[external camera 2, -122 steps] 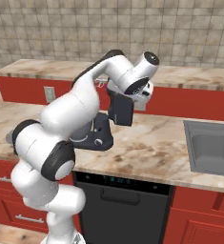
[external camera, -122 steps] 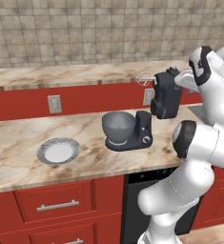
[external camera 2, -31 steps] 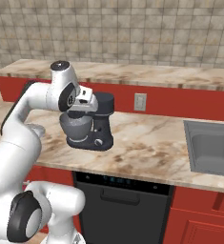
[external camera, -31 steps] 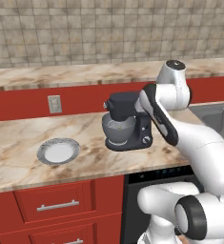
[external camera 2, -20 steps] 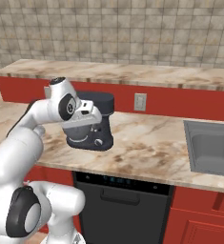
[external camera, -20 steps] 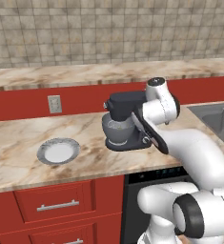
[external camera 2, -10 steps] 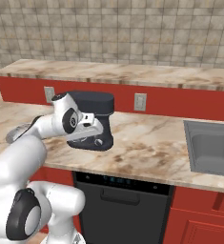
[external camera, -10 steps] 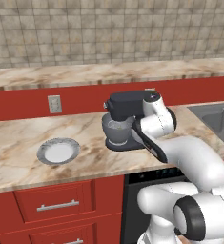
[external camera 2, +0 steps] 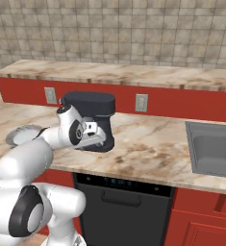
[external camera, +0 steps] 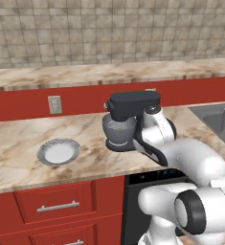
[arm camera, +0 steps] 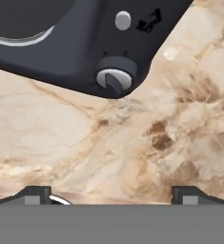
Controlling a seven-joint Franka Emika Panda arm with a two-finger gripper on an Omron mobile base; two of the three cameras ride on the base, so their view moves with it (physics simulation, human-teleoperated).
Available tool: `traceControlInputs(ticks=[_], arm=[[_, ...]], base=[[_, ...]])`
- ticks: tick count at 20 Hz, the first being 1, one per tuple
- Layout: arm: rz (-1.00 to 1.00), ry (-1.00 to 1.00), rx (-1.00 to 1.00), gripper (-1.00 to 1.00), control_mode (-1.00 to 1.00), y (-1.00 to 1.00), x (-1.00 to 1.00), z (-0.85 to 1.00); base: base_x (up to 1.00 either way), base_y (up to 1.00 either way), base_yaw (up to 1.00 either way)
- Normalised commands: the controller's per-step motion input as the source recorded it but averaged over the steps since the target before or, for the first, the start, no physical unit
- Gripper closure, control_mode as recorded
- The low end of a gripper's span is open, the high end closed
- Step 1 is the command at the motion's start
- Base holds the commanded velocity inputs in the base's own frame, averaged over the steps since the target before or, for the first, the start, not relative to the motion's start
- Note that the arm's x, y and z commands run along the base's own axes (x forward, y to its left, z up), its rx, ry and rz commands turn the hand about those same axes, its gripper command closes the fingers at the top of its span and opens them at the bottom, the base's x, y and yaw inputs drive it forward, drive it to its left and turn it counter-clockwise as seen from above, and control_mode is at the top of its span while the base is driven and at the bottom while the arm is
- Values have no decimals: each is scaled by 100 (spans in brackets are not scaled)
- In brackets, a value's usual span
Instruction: Add butter and sugar cubes to the stand mixer bowl and then turn on the stand mixer to begin making frosting.
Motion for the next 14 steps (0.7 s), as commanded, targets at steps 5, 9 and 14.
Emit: traceControlInputs(ticks=[5, 9, 14], arm=[[5, 0, 0, -100, -100, 0, 36, -18], [5, 0, 0, -100, -100, -1, 37, -10], [4, 0, 0, -100, -100, -7, 28, -9]], base=[[0, 0, 0], [0, 0, 0], [0, 0, 0]])
